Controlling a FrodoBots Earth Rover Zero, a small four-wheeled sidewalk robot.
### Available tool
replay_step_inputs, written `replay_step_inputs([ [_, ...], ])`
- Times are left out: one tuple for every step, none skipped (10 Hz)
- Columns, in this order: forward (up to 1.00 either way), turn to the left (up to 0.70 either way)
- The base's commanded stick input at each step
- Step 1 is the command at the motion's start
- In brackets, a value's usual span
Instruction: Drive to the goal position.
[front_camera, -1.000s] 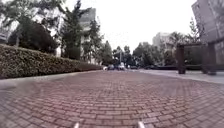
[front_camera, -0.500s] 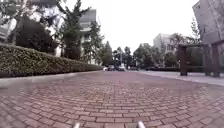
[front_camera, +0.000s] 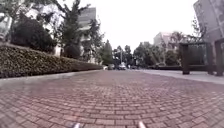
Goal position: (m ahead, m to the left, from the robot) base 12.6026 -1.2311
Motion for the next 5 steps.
replay_step_inputs([
  [0.70,0.00],
  [0.70,0.00],
  [0.70,0.00],
  [0.70,0.00],
  [0.70,0.00],
])
